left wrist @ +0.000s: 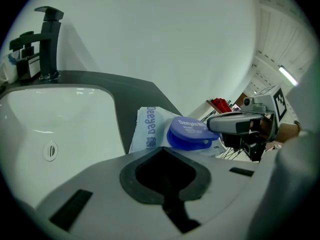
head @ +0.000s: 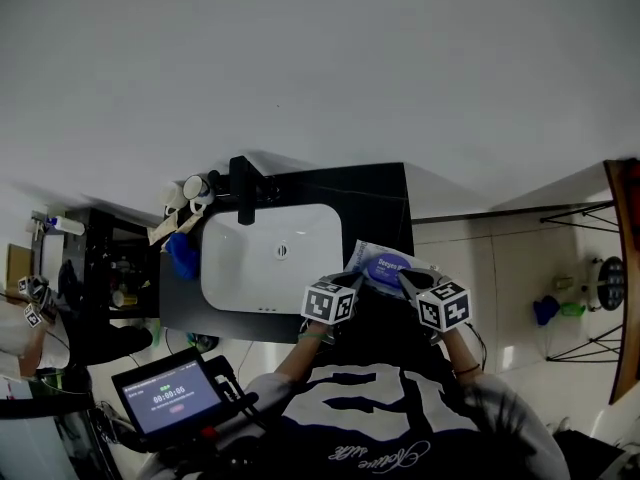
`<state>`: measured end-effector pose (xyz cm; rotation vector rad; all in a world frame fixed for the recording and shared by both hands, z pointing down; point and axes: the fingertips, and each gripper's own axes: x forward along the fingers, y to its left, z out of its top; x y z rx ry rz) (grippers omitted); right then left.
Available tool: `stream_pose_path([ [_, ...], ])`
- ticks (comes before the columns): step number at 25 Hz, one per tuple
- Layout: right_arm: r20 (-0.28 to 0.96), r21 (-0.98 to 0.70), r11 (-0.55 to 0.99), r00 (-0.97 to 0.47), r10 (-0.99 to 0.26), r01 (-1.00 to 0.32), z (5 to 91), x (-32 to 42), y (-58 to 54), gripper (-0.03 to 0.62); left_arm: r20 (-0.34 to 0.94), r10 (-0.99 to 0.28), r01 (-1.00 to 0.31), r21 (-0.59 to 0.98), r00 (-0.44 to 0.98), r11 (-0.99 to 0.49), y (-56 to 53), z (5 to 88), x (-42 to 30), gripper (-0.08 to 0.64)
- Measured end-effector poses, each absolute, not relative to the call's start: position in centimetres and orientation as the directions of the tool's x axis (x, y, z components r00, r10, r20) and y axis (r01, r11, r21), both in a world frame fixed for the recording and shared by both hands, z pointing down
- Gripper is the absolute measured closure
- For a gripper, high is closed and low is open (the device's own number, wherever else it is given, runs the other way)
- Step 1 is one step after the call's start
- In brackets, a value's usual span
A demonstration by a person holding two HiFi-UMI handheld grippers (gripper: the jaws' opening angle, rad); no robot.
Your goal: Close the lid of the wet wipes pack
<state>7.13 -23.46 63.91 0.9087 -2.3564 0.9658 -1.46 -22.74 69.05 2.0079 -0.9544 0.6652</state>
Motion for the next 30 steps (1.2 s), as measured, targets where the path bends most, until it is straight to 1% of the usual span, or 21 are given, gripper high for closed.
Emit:
stream_pose_path([
  [3,0.666,-0.382,0.59,-0.655,-0.358,-0.711,65.0,6.1,-22.9,0.594,0.719,-0.39,-0.81,0.432,0.574,-0.397,-22.8,69.0,-1.3,0.56],
  [6,0.734,-0.292,0.626,-0.589,-0.338,-0.723,66.2,5.9,-22.6,0.594,0.718,-0.39,-0.809,0.434,0.577,-0.397,-22.8,69.2,-1.1,0.56],
  [10,0.769,-0.228,0.639,-0.538,-0.345,-0.735,66.7,5.8,-22.5,0.594,0.714,-0.392,-0.807,0.438,0.58,-0.397,-22.8,69.2,-1.1,0.56],
  [14,0.79,-0.217,0.615,-0.507,-0.345,-0.758,66.7,5.9,-22.6,0.594,0.712,-0.395,-0.806,0.434,0.58,-0.401,-22.8,69.1,-1.0,0.56],
  [17,0.768,-0.231,0.596,-0.52,-0.374,-0.769,66.6,6.2,-22.5,0.594,0.706,-0.398,-0.805,0.452,0.586,-0.384,-22.5,69.0,-1.0,0.56],
  [20,0.726,-0.219,0.569,-0.522,-0.448,-0.792,66.3,6.7,-22.4,0.594,0.669,-0.4,-0.78,0.535,0.626,-0.326,-22.1,68.2,-0.7,0.56],
  [22,0.686,-0.264,0.532,-0.545,-0.483,-0.804,65.9,6.8,-22.2,0.594,0.624,-0.413,-0.746,0.586,0.664,-0.315,-21.9,67.3,-0.1,0.56],
  [26,0.6,-0.406,0.406,-0.574,-0.558,-0.819,64.7,7.3,-21.8,0.594,0.54,-0.454,-0.704,0.583,0.709,-0.405,-22.4,64.3,0.8,0.56],
  [30,0.566,-0.418,0.338,-0.533,-0.629,-0.843,63.4,7.7,-21.1,0.594,0.437,-0.495,-0.655,0.59,0.751,-0.472,-22.9,60.6,1.1,0.56],
])
